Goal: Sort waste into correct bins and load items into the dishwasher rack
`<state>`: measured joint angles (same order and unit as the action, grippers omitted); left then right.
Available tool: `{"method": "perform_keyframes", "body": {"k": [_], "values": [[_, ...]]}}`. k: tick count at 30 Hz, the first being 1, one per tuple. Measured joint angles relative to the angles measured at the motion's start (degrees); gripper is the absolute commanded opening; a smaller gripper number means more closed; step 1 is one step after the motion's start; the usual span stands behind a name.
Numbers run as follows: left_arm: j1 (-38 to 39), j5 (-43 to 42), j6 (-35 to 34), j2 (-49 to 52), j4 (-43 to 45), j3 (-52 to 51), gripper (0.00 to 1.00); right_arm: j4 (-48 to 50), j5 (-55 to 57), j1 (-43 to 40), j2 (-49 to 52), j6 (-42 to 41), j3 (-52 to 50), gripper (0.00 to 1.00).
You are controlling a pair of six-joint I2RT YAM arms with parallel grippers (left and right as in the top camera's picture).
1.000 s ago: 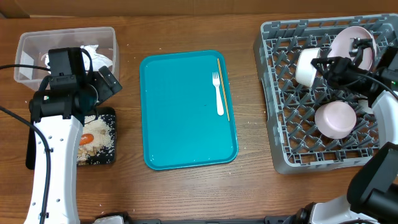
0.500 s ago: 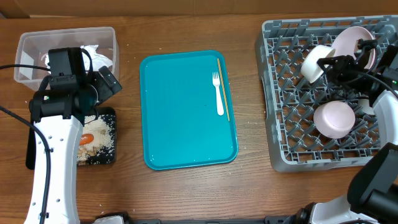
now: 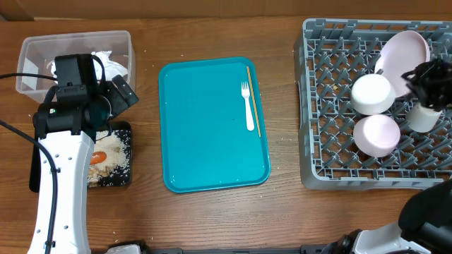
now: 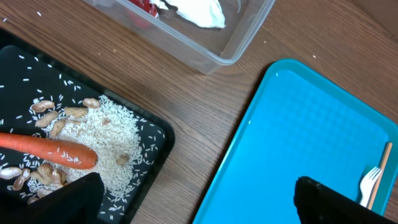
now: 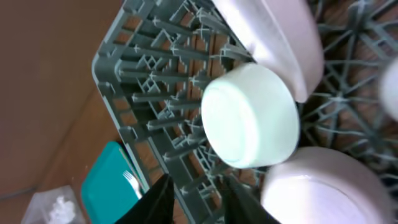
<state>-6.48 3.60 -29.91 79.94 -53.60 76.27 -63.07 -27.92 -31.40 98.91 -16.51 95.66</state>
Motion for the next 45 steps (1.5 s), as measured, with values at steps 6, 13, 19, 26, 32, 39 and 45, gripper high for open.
{"method": "perform_keyframes", "body": {"k": [6,13,19,26,32,39,45], "values": [[0.0,0.0,0.0,0.0,-0.02,0.0,1.0,-6.01,5.97,3.5,-0.04,0.07,7.43,0.34],[0.0,0.0,-0.02,0.0,-0.02,0.0,1.0,-5.4,23.74,15.19,4.26,-1.27,7.02,0.04],[0.0,0.0,0.0,0.0,-0.04,0.0,1.0,-6.19,30.88,15.96,13.22,-4.48,6.56,0.04],[0.0,0.0,0.0,0.0,-0.04,0.0,1.0,-7.52,33.33,14.67,14.51,-5.57,6.32,0.04],[0.0,0.0,0.0,0.0,-0.04,0.0,1.0,-9.29,34.05,14.51,14.75,-5.75,6.32,0.04],[0.0,0.0,0.0,0.0,-0.02,0.0,1.0,-11.65,34.32,14.56,15.15,-5.77,6.78,0.04],[0.0,0.0,0.0,0.0,-0.04,0.0,1.0,-10.16,34.27,16.24,11.45,-5.75,9.27,0.04]]}}
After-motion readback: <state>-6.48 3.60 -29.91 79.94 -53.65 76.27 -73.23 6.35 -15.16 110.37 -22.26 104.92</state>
